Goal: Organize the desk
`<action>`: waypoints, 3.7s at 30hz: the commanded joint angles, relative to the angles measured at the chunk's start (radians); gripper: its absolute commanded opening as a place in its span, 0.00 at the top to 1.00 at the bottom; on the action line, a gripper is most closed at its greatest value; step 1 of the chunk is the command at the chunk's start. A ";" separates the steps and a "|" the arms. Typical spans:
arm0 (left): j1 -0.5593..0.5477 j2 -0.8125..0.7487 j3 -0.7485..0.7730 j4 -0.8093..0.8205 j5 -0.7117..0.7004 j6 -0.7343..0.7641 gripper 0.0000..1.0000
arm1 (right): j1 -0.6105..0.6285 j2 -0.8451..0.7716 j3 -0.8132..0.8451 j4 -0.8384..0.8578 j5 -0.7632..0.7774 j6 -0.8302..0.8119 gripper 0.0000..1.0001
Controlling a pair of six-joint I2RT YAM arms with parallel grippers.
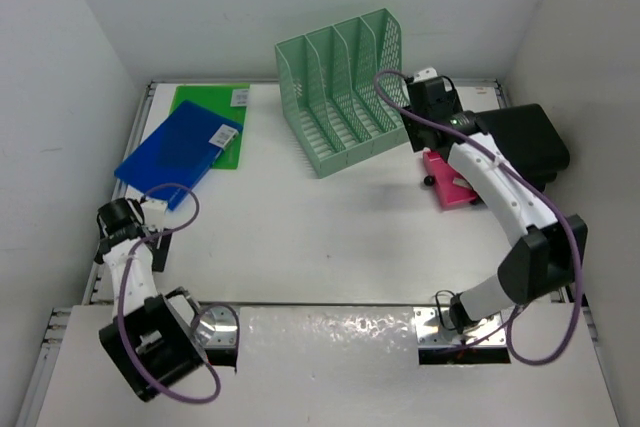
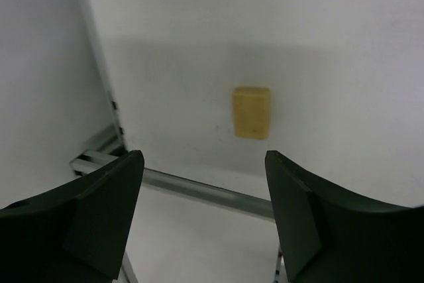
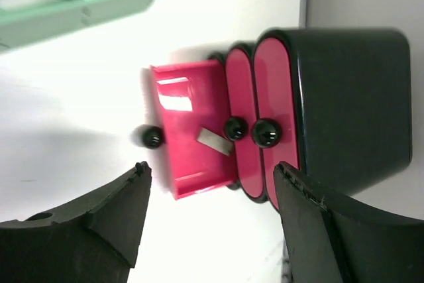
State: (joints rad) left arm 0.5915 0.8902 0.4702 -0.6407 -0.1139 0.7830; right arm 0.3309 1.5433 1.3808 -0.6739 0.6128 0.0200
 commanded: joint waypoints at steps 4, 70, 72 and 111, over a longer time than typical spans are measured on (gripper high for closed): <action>0.082 0.142 0.001 -0.030 0.149 0.097 0.40 | 0.083 -0.098 -0.060 0.089 -0.033 -0.002 0.27; -0.857 0.067 0.556 -0.027 0.527 -0.246 1.00 | 0.419 -0.148 -0.319 0.892 -0.814 0.557 0.36; -0.909 0.076 0.556 -0.042 0.540 -0.223 1.00 | 0.439 -0.109 -0.310 0.934 -0.840 0.609 0.37; -0.960 0.013 0.478 0.001 0.485 -0.133 1.00 | 0.525 0.281 -0.131 1.130 -1.170 0.847 0.65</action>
State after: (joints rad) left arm -0.3546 0.9272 0.9524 -0.7387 0.3470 0.6369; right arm 0.8352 1.8015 1.2007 0.3950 -0.4839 0.8234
